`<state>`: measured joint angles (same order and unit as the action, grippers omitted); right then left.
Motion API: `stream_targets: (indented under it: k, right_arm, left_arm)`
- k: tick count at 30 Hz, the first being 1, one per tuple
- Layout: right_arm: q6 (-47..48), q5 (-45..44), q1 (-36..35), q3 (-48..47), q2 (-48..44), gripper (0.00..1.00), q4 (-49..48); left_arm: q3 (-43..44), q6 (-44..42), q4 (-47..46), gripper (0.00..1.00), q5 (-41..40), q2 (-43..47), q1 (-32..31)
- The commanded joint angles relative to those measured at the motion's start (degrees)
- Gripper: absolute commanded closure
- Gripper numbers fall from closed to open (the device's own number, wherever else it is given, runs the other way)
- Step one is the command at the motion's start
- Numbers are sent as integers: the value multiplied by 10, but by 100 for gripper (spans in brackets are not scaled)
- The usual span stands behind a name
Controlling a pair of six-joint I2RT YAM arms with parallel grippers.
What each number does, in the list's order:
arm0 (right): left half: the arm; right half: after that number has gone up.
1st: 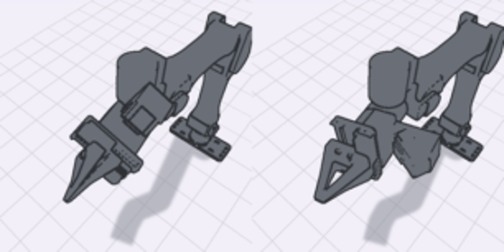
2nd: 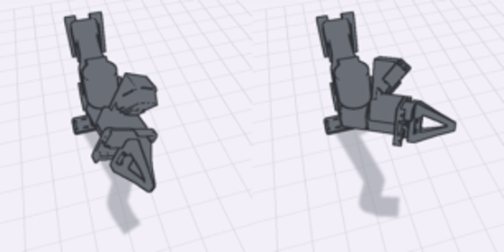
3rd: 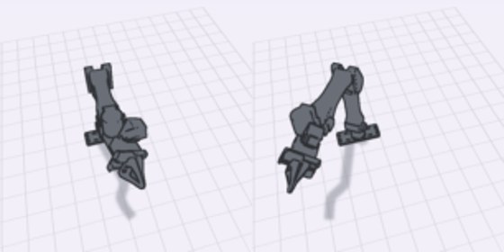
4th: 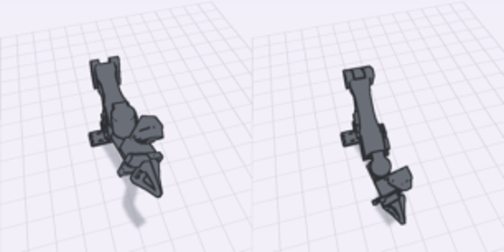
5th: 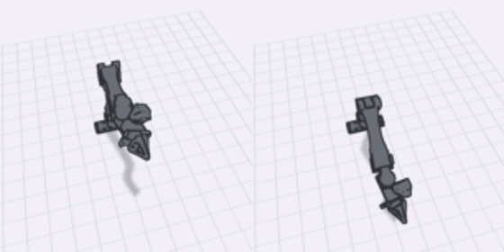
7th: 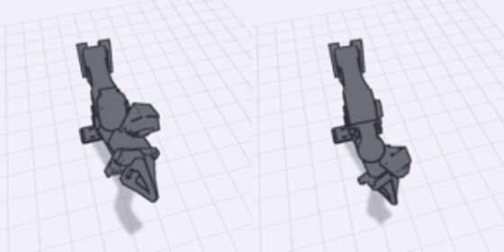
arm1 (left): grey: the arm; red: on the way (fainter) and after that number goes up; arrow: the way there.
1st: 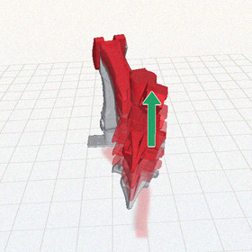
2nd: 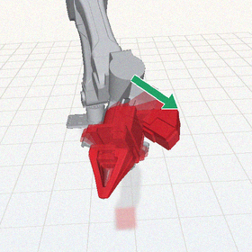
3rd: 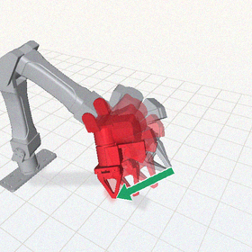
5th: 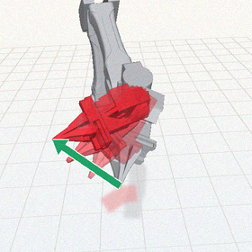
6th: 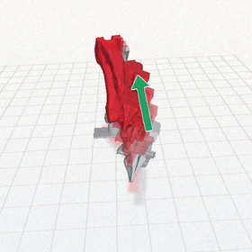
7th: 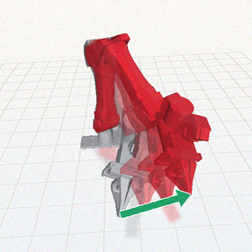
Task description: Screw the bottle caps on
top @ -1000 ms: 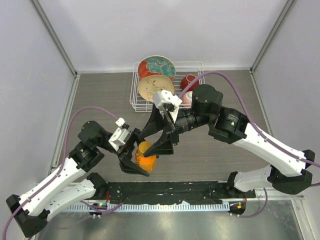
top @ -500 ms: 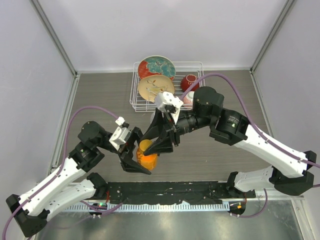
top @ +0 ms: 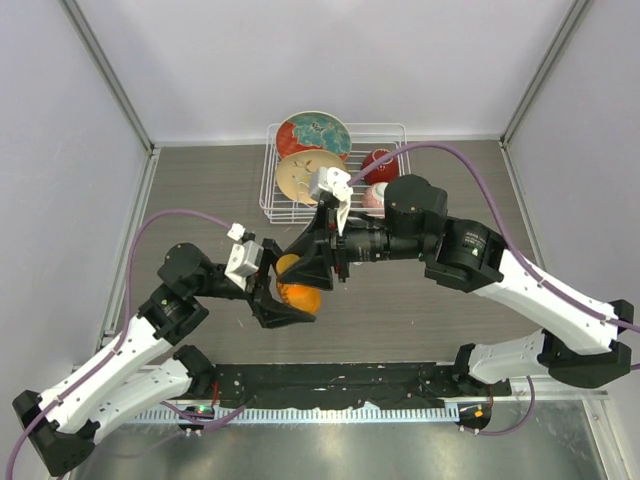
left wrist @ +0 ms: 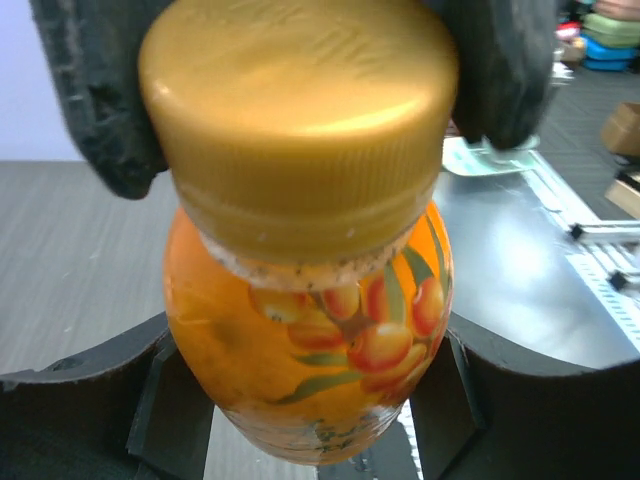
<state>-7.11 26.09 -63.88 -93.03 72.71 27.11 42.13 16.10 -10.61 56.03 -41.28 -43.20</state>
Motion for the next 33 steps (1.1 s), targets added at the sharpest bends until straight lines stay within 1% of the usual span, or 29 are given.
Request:
stream_targets:
  k: [1, 2, 3, 4, 5, 7, 8, 9, 11, 12, 14, 15, 18, 19, 23, 26, 30, 33]
  right_arm:
    - [-24, -273, -41, -1, 35, 99, 92]
    - [-28, -339, -49, -2, 42, 99, 101]
    - [-34, -371, -57, -5, 48, 99, 105]
    - [-39, -396, -70, -9, 53, 99, 111]
    - [-43, -452, -77, -14, 59, 99, 124]
    - [-47, -508, -105, -29, 77, 99, 139]
    - [-49, -543, -113, -32, 83, 99, 151]
    - [-51, -600, -120, -38, 92, 99, 157]
    - [-57, -658, -135, -43, 101, 99, 175]
    - [-62, -709, -137, -43, 106, 99, 181]
    - [-76, -748, -143, -41, 109, 99, 193]
    - [-84, -783, -143, -39, 110, 99, 195]
    - [-128, -825, -144, -43, 117, 99, 211]
    - [-142, -858, -144, -45, 125, 99, 226]
    - [-217, -928, -147, -86, 166, 99, 277]
    - [-242, -969, -155, -118, 204, 99, 305]
    - [-238, -971, -156, -143, 226, 99, 296]
    - [-208, -937, -156, -135, 207, 89, 248]
  left_arm:
    - [-5, -52, -35, 100, -204, 4, 1]
    - [-6, -54, -34, 100, -237, 4, 2]
    - [-10, -56, -34, 100, -293, 3, 1]
    - [-11, -59, -35, 100, -322, 2, 1]
    - [-13, -68, -37, 100, -343, 2, 1]
    - [-17, -83, -44, 100, -389, 3, 2]
    - [-17, -84, -45, 100, -400, 2, 2]
    - [-20, -85, -45, 100, -406, 4, 1]
    - [-22, -90, -42, 100, -401, 6, 1]
    - [-22, -91, -38, 100, -399, 6, 1]
    - [-26, -92, -34, 100, -397, 10, 2]
    - [-27, -93, -34, 100, -399, 12, 1]
    - [-35, -99, -35, 100, -412, 16, 1]
    - [-36, -99, -36, 100, -415, 18, 1]
    - [-48, -99, -38, 100, -439, 22, 1]
    - [-59, -99, -42, 100, -455, 23, 1]
    - [-74, -99, -32, 100, -492, 23, 1]
    - [-79, -98, -28, 100, -496, 29, 1]
